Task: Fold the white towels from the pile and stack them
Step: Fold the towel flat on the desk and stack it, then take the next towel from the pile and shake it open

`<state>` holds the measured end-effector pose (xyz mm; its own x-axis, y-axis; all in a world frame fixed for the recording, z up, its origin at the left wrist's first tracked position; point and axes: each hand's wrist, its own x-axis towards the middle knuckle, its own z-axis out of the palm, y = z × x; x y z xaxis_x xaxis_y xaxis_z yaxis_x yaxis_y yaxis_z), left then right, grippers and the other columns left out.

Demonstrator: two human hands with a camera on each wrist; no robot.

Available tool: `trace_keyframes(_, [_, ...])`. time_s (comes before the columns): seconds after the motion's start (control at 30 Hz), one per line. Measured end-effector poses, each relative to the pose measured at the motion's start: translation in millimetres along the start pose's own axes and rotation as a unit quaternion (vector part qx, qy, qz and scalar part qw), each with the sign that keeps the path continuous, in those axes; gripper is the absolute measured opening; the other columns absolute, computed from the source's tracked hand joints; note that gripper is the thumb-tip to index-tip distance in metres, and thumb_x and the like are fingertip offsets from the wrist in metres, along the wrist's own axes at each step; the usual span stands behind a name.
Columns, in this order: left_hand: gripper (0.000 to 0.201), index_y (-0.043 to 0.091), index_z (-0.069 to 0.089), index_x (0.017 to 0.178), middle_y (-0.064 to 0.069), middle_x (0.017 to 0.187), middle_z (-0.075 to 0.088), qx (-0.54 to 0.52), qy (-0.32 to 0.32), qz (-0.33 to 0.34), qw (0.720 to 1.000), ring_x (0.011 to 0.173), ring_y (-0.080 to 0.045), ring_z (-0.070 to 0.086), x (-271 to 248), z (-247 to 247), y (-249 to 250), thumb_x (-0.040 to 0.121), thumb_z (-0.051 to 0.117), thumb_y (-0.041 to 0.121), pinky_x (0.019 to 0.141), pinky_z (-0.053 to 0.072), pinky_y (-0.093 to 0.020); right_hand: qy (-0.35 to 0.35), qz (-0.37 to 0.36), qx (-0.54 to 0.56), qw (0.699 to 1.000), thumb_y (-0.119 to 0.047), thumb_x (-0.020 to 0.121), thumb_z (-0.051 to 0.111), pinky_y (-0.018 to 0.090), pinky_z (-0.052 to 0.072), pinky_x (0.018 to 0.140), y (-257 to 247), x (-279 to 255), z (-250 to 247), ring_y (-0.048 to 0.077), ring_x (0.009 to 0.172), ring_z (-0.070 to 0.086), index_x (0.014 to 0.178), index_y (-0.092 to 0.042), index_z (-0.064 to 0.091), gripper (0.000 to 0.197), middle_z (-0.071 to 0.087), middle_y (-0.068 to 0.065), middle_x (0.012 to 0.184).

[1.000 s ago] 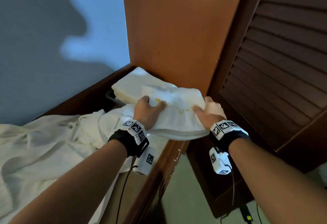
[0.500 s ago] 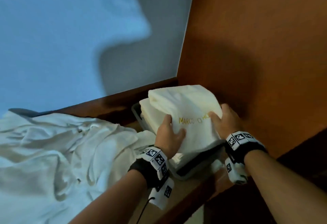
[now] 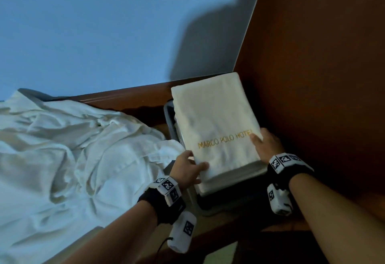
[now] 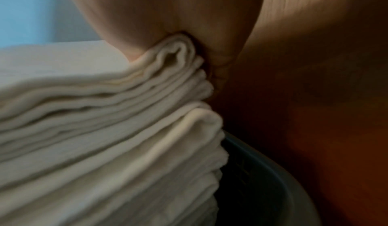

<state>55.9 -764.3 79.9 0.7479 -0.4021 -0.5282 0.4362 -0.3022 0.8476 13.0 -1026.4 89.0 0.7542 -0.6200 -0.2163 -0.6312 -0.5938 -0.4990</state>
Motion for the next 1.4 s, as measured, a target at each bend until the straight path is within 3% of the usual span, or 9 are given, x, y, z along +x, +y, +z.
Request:
trace_keyframes(0.13, [0.032,-0.003,0.058,0.115,-0.018,0.092,0.069,-0.029,0.011,-0.007,1.000,0.064,-0.023,0.067,-5.8,1.5,5.5,0.086,0.073,0.000,0.054,0.057,-0.035,-0.011,-0.016,-0.007,1.000,-0.036,0.102,0.046,0.038,0.047,0.083,5.0,-7.8,-10.0,0.039,0.101,0.061,0.114,-0.007,0.053,0.032,0.062,0.022,0.115])
trace_keyframes(0.27, [0.030,-0.001,0.062,0.111,-0.016,0.096,0.072,0.014,-0.014,-0.020,1.000,0.078,-0.032,0.072,-14.4,2.2,-4.1,0.084,0.075,0.002,0.066,0.062,-0.042,-0.040,-0.006,-0.031,0.999,-0.031,0.101,0.050,0.034,0.046,0.078,20.6,-17.3,-13.4,0.038,0.098,0.062,0.109,-0.005,0.057,0.028,0.065,0.022,0.112])
trace_keyframes(0.43, [0.061,0.012,0.052,0.120,-0.006,0.095,0.070,0.139,0.029,0.053,0.988,0.079,-0.023,0.069,4.1,-22.9,6.1,0.076,0.086,0.037,0.070,0.059,-0.042,0.021,-0.019,-0.168,0.985,-0.027,0.086,0.058,0.037,0.048,0.075,9.3,-21.1,-20.4,0.031,0.097,0.054,0.107,-0.013,0.056,0.025,0.056,0.010,0.116])
trace_keyframes(0.6, [0.072,0.017,0.041,0.143,-0.009,0.139,0.050,0.442,0.158,0.279,0.838,0.127,-0.030,0.047,40.1,-41.4,63.5,0.089,0.059,0.061,0.101,0.042,-0.043,0.105,-0.213,-0.214,0.948,-0.035,0.077,0.051,0.045,0.046,0.085,-28.5,-31.3,1.6,0.035,0.108,0.048,0.119,-0.015,0.056,0.047,0.050,0.009,0.130])
trace_keyframes(0.7, [0.078,0.020,0.028,0.154,-0.009,0.161,0.028,0.609,0.116,0.309,0.722,0.148,-0.033,0.025,73.7,-43.2,87.4,0.093,0.045,0.066,0.120,0.025,-0.049,0.012,-0.186,-0.246,0.951,-0.063,0.086,0.036,0.053,0.030,0.108,-42.1,-39.6,24.7,0.034,0.133,0.034,0.141,-0.027,0.041,0.066,0.030,0.012,0.152])
trace_keyframes(0.77, [0.085,0.022,0.015,0.158,-0.006,0.167,0.011,0.664,0.077,0.288,0.685,0.153,-0.029,0.010,95.1,-45.2,98.0,0.092,0.041,0.070,0.123,0.016,-0.049,-0.041,-0.142,-0.260,0.954,-0.078,0.086,0.028,0.061,0.009,0.116,-40.4,-37.5,34.3,0.037,0.146,0.009,0.153,-0.035,0.016,0.080,0.004,0.013,0.162])
trace_keyframes(0.9, [0.093,0.023,0.003,0.160,-0.001,0.168,-0.005,0.692,0.016,0.234,0.683,0.155,-0.024,0.001,124.9,-50.8,108.7,0.090,0.038,0.075,0.121,0.017,-0.051,-0.078,-0.123,-0.252,0.957,-0.091,0.076,0.016,0.066,-0.005,0.115,-33.9,-27.1,41.4,0.035,0.150,-0.013,0.153,-0.044,-0.005,0.093,-0.018,0.012,0.163])
trace_keyframes(1.13, [0.094,0.029,-0.002,0.159,0.005,0.167,-0.011,0.673,-0.012,0.189,0.715,0.154,-0.021,-0.003,149.6,-54.1,99.9,0.090,0.041,0.075,0.118,0.017,-0.059,-0.073,-0.122,-0.259,0.956,-0.094,0.072,0.012,0.067,-0.003,0.114,-30.0,-11.8,55.4,0.035,0.150,-0.010,0.152,-0.046,-0.002,0.095,-0.014,0.012,0.164])
trace_keyframes(1.4, [0.085,0.034,0.009,0.159,0.008,0.167,0.000,0.661,-0.032,0.171,0.730,0.154,-0.022,0.010,118.8,-72.3,101.3,0.092,0.049,0.068,0.123,0.020,-0.048,-0.095,-0.101,-0.285,0.949,-0.093,0.074,0.016,0.061,-0.002,0.118,-28.3,-24.2,45.1,0.029,0.151,-0.012,0.154,-0.044,-0.003,0.095,-0.018,0.005,0.164])
